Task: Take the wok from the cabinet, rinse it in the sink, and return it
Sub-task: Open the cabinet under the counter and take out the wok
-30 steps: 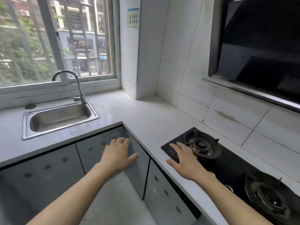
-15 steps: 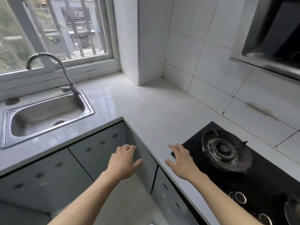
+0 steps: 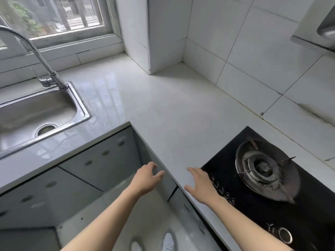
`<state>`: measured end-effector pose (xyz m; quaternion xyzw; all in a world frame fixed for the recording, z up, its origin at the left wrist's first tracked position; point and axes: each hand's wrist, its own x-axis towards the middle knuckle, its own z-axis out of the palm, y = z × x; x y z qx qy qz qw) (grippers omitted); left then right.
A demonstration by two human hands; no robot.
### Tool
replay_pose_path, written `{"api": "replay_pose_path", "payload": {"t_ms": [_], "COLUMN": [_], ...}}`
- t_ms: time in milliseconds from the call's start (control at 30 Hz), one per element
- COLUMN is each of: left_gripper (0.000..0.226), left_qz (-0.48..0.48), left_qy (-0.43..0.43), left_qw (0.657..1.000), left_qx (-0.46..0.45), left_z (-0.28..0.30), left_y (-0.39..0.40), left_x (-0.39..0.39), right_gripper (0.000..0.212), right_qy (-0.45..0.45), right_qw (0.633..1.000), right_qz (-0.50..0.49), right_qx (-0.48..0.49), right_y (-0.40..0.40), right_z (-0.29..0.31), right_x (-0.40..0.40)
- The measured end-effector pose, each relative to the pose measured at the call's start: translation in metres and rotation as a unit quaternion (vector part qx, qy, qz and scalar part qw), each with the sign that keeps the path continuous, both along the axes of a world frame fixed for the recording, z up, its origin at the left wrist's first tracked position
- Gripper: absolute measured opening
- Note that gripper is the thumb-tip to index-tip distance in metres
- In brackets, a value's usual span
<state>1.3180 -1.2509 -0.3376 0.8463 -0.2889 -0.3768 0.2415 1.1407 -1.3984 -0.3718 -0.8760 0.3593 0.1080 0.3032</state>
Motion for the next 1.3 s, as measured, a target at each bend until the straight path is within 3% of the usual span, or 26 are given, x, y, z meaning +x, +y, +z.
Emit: {"api": "replay_pose_path", "payload": {"t_ms": [200,333,400,500,733,1067,1167,1300], "left_gripper": [0.035,0.033,0.048,0.072,0.072,0.038,0.029,0.051], "left_qz": [0.08,0.237,0.3,0.364,0.433,0.437,0.411,0.351], "left_qy": [0.2,0.396,0.463,0.512,0.534,0.513,0.47,0.366], "left_qw": [0.976,0.883,0.827,0.767,0.705,0.723,0.769,0.856], "left_qx": [-0.042,-0.088,-0.108,-0.129,-0.174,-0.154,-0.138,-0.101], "left_z": [-0.029,-0.05,-0.066,-0.083,-0.1,-0.106,-0.108,-0.117], "left_y": [-0.015,-0.033,-0.04,-0.047,-0.058,-0.034,-0.021,-0.002], "left_x": [0.008,0.005,0.001,-0.003,-0.011,-0.01,-0.006,0.002], "right_gripper": [0.068,0.063,0.062,0.06,0.059,0.058,0.057,0.057], "right_qy": [0.016,0.011,-0.004,-0.037,-0.05,-0.034,-0.018,0.015], "right_qw": [0.997,0.993,0.991,0.991,0.991,0.992,0.99,0.984], "right_qz": [0.023,0.017,0.014,-0.013,-0.022,-0.027,-0.016,-0.02], "right_qx": [-0.072,-0.118,-0.131,-0.128,-0.121,-0.122,-0.138,-0.177], "right_y": [0.012,0.015,0.015,0.017,0.019,0.023,0.025,0.036], "right_z": [-0.021,-0.03,-0.034,-0.042,-0.046,-0.047,-0.044,-0.045], "right_x": [0.009,0.009,0.009,0.009,0.006,0.01,0.011,0.019]}}
